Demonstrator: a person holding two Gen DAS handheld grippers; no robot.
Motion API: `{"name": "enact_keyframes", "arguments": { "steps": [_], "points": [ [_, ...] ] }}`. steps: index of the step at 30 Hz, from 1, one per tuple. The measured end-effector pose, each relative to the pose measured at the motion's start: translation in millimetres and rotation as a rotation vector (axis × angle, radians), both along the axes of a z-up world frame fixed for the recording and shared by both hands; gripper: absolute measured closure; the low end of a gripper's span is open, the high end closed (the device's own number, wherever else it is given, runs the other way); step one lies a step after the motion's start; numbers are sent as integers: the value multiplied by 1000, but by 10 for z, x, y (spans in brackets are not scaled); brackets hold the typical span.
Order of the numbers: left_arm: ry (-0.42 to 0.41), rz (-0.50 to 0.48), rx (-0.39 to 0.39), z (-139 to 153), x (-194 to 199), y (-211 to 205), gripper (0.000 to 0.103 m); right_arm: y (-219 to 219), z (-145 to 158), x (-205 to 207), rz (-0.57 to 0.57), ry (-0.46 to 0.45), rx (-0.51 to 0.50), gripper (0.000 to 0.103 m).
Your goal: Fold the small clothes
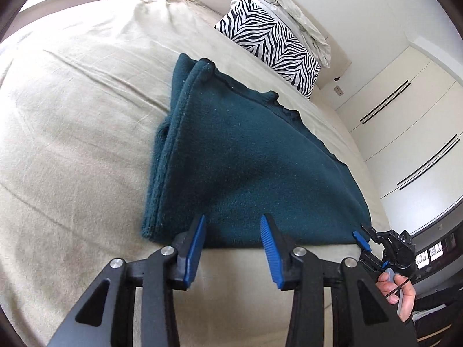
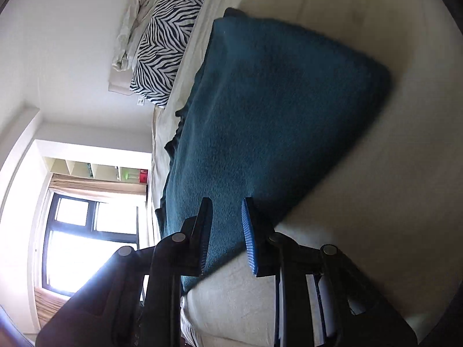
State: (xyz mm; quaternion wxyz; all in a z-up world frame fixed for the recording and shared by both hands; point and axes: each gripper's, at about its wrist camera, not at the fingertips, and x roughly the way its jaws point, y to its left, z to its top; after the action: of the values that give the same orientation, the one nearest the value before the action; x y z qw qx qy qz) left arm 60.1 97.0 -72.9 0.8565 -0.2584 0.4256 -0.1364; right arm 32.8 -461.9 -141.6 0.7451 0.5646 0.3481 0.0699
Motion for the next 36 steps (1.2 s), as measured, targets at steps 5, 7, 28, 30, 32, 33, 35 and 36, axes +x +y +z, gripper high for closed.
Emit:
{"name": "enact_keyframes", "arguments": {
  "steps": [5, 7, 28, 30, 32, 33, 35, 36],
  "points": [
    [-70, 28, 16, 251, 135, 94, 40, -119, 312, -66, -6, -69, -44, 81],
    [-81, 22, 36, 292, 276, 85, 40, 91, 412, 79, 65, -87, -59, 72],
    [-91, -25, 114, -72, 1384, 116, 41, 734, 292, 1705, 243, -117, -72, 46],
    [-94, -25, 115, -79, 1378, 113, 41, 383, 237, 1655, 154, -126, -50, 49],
    [-95, -25, 113, -72, 1374, 111, 41, 61, 182, 1579, 57, -114, -25, 56],
    [-94, -25, 109, -66, 1370, 115, 41, -100, 183, 1481, 23, -124, -9, 57],
    [-84, -16, 97, -31, 1318, 142, 40, -297, 216, 1287, -50, -107, -36, 55],
    [-80, -6, 87, 4, 1281, 171, 40, -364, 247, 1182, -90, -97, -79, 55]
  ]
}}
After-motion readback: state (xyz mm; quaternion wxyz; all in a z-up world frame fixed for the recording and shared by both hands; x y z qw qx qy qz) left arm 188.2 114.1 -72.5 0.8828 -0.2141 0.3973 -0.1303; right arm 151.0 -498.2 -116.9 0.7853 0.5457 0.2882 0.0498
